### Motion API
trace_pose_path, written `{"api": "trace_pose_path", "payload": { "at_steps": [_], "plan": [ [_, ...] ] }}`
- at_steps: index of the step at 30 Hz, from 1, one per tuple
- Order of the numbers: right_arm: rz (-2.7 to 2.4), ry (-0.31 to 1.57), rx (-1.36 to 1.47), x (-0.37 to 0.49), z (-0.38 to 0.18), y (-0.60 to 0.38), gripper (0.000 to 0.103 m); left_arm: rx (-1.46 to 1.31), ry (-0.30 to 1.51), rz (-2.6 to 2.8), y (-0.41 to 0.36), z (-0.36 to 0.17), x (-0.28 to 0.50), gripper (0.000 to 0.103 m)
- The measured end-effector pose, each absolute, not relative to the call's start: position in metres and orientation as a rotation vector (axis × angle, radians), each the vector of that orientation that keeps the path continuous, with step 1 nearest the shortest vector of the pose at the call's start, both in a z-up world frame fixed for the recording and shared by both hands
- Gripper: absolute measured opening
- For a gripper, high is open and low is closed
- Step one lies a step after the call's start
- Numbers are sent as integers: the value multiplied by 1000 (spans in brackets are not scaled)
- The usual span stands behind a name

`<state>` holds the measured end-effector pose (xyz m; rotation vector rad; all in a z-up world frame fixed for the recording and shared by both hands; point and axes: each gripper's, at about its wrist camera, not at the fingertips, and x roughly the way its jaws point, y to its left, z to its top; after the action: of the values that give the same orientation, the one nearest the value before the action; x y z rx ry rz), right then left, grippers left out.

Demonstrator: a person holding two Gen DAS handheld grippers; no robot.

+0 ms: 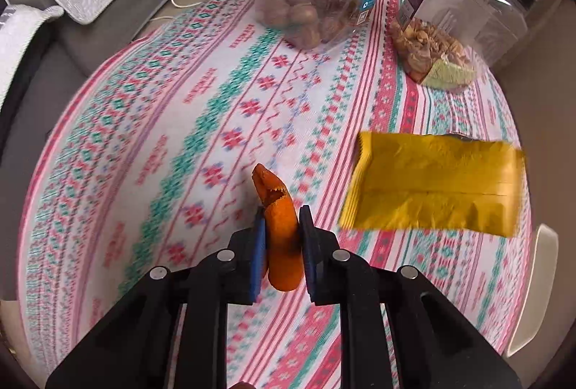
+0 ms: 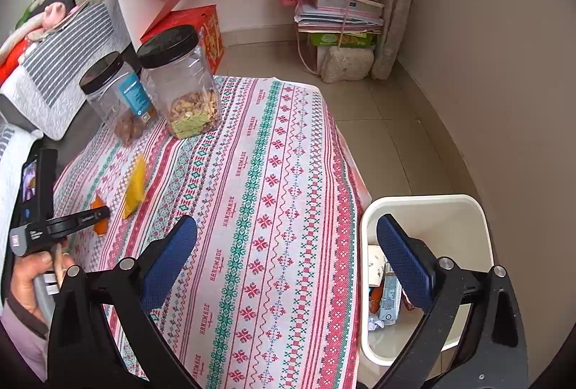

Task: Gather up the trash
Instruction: 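Grasp the small orange item beside the yellow bag with the left tool, then grasp the yellow snack bag with the right tool while the left tool holds the orange item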

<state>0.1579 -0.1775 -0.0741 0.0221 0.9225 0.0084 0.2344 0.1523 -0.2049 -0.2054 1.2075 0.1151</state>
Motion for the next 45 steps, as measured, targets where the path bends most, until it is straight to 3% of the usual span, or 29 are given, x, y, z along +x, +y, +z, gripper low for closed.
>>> {"api": "trace_pose_path", "payload": {
  "at_steps": [9,15,22,28,29,30,31,33,35,40,45],
  "plan": [
    [107,925,-112,152,-84,-146,96,-246,1261,167,164,-172,152,18],
    [402,970,-231,166,-123,-83,96,-279,1147,50,147,-121,97,18],
    [511,1031,-522,220,-191,-18,96,-276,1154,71,170,-117,96,18],
    [571,1078,-490,261,-212,7,95,-285,1133,85,194,-109,92,18],
    [575,1093,-454,267,-212,8,92,-283,1136,94,196,-110,91,18],
    [589,1112,-405,272,-213,8,81,-281,1139,100,199,-111,91,18],
    [598,1128,-357,277,-212,8,76,-280,1141,104,201,-112,90,18],
    [561,1123,-301,282,-208,8,46,-287,1140,108,205,-112,88,18],
    [512,1134,-238,283,-205,6,37,-296,1135,115,210,-110,86,18],
    [461,1172,-94,259,-200,2,30,-322,1120,132,219,-104,80,18],
    [461,1177,-2,206,-183,7,30,-333,1094,115,220,-94,72,18]
  ]
}}
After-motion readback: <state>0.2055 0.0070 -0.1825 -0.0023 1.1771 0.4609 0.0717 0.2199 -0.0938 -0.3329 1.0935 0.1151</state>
